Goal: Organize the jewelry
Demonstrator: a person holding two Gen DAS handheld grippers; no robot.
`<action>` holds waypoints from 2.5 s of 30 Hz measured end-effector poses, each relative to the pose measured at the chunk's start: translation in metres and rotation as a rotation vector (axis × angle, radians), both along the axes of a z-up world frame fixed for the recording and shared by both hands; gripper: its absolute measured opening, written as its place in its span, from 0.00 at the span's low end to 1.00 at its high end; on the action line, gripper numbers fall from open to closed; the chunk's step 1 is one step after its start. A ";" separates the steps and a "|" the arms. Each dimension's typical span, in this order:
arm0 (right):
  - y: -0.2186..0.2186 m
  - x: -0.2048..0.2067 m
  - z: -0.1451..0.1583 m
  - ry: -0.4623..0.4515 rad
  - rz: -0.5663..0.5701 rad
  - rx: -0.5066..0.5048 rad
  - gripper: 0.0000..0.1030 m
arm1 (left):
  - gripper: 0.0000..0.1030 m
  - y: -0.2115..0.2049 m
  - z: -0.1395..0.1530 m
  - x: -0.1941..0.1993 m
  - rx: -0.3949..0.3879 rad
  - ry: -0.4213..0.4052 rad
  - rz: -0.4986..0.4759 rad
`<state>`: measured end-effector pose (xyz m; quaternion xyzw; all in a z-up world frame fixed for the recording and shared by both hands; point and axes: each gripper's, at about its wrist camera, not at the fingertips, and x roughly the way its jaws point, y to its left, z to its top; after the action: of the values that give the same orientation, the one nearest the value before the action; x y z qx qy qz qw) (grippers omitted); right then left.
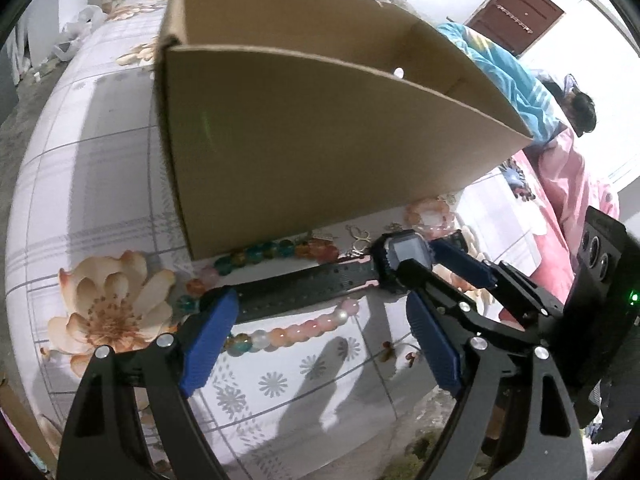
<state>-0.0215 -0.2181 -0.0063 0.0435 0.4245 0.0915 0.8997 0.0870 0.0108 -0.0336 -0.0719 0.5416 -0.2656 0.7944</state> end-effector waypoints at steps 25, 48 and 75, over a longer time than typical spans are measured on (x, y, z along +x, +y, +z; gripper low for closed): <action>0.097 0.038 0.020 0.032 0.697 -0.175 0.29 | 0.48 0.052 0.012 -0.038 0.093 -0.212 0.092; 0.122 0.070 0.000 0.135 0.814 -0.263 0.18 | 0.31 0.071 0.008 -0.031 -0.181 -0.106 0.114; -0.049 0.009 0.035 0.028 0.109 0.080 0.41 | 0.32 0.012 0.017 -0.037 0.009 -0.245 -0.045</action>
<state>-0.0125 -0.2672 0.0291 0.0575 0.4348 0.1563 0.8850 0.0498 0.0229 -0.0169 -0.0229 0.4430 -0.2878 0.8487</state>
